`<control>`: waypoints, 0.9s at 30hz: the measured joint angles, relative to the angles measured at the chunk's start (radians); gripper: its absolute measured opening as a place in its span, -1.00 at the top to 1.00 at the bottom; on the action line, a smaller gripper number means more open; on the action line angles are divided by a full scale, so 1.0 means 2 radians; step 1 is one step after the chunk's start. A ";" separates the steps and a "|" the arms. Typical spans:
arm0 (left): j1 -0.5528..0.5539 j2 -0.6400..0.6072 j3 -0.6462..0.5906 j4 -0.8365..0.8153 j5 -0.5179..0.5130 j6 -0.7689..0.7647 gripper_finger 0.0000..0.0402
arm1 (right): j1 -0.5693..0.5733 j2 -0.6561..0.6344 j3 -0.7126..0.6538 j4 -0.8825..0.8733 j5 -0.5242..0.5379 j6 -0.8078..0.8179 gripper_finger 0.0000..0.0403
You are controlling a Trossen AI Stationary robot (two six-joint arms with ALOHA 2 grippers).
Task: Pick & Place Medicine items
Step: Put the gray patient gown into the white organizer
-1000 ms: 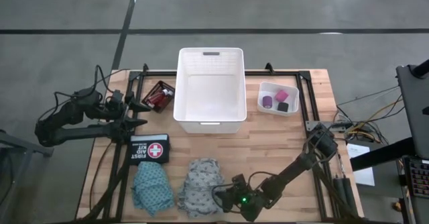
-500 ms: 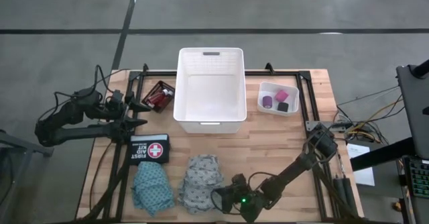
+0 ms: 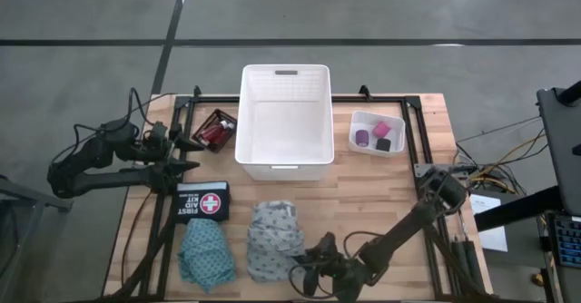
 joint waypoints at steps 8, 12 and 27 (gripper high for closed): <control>0.000 0.000 0.000 0.000 0.000 0.000 -0.44 | 0.001 -0.042 0.000 0.000 0.001 -0.082 0.86; 0.000 0.000 0.000 0.000 0.000 0.000 -0.44 | -0.002 -0.073 0.000 0.000 -0.001 -0.128 0.86; 0.000 0.000 0.000 0.000 0.000 0.000 -0.44 | -0.060 -0.181 0.001 -0.001 -0.056 -0.292 0.86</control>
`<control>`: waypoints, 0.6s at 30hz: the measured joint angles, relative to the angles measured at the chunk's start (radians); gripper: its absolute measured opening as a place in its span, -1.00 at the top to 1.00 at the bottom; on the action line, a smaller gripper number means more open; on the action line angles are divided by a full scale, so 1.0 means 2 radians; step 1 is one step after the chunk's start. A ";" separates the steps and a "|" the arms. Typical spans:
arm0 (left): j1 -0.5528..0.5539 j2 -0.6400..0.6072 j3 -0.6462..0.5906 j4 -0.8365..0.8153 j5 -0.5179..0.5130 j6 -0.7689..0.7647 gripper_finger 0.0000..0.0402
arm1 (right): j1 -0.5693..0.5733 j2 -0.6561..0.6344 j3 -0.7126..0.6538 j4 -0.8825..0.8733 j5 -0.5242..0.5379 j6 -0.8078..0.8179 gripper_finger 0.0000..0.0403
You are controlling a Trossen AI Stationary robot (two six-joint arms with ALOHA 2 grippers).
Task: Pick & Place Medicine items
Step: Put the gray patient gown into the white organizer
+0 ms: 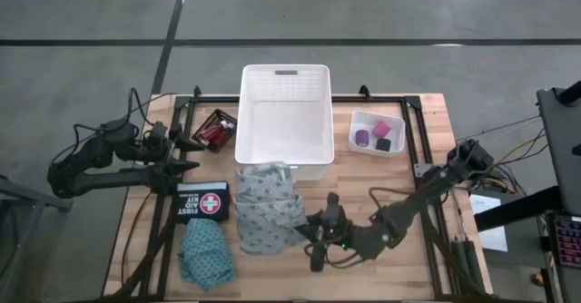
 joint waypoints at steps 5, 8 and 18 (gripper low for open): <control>0.000 0.000 0.000 0.000 0.000 0.000 -0.44 | -0.027 -0.031 0.008 0.000 -0.004 -0.073 0.86; 0.000 0.000 0.000 0.000 0.000 0.000 -0.44 | -0.040 -0.050 0.018 0.001 -0.011 -0.118 0.86; 0.000 0.000 0.000 0.000 0.000 0.000 -0.44 | -0.089 -0.102 0.052 0.001 -0.010 -0.245 0.86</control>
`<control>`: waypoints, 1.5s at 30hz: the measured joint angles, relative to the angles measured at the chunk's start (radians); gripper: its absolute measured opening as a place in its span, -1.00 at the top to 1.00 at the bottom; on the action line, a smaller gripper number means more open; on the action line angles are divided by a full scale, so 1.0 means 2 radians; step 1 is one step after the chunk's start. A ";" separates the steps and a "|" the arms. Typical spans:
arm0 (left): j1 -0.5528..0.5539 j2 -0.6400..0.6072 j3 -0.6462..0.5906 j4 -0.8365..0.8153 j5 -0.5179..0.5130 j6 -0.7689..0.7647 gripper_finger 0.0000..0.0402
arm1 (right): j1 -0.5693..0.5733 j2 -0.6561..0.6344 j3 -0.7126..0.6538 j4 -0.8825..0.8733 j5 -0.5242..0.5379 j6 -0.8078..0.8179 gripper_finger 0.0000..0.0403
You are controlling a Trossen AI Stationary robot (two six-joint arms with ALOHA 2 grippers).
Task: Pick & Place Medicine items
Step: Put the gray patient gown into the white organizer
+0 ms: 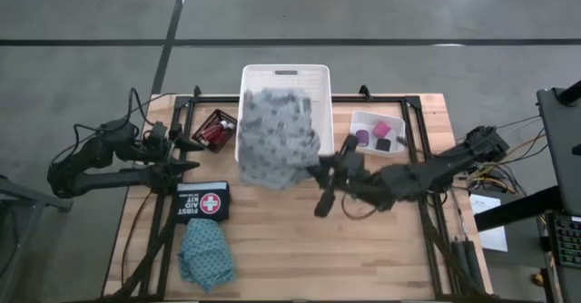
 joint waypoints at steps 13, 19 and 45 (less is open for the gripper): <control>0.000 0.000 0.000 0.000 0.000 0.000 -0.44 | -0.139 -0.028 0.000 -0.069 -0.043 0.064 0.86; 0.000 0.000 0.000 0.000 0.000 0.000 -0.44 | -0.229 -0.006 -0.001 -0.168 -0.169 0.204 0.86; 0.000 0.000 0.000 0.000 0.000 0.000 -0.44 | -0.321 0.052 -0.002 -0.385 -0.354 0.492 0.86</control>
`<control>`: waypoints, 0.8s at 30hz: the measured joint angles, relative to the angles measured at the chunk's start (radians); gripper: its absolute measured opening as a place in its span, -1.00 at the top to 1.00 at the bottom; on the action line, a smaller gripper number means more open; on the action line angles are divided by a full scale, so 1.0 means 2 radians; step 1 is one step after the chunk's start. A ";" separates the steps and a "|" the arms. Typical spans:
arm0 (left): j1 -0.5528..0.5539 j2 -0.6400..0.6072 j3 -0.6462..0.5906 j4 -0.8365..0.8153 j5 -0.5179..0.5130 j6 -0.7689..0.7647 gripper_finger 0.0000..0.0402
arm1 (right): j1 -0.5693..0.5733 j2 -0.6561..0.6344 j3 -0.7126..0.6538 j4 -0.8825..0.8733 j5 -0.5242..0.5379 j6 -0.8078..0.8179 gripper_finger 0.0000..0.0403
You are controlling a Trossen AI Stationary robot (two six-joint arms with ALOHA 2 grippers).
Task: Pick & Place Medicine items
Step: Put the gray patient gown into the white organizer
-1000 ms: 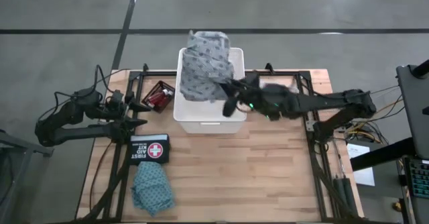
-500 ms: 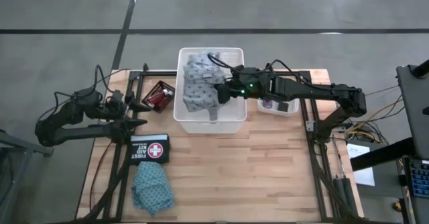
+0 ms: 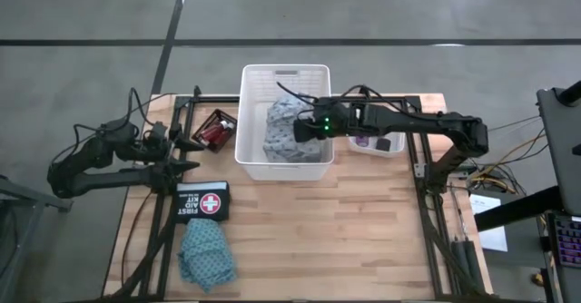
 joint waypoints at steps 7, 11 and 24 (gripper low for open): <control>0.000 0.000 0.000 0.000 0.000 0.000 -0.44 | -0.008 0.023 0.001 -0.008 -0.005 0.003 0.86; 0.000 0.000 0.000 0.000 0.000 0.000 -0.44 | -0.013 0.031 0.001 -0.008 -0.020 0.004 0.85; 0.000 0.000 0.000 0.000 0.000 0.000 -0.44 | -0.014 0.031 0.002 -0.008 -0.026 0.004 0.54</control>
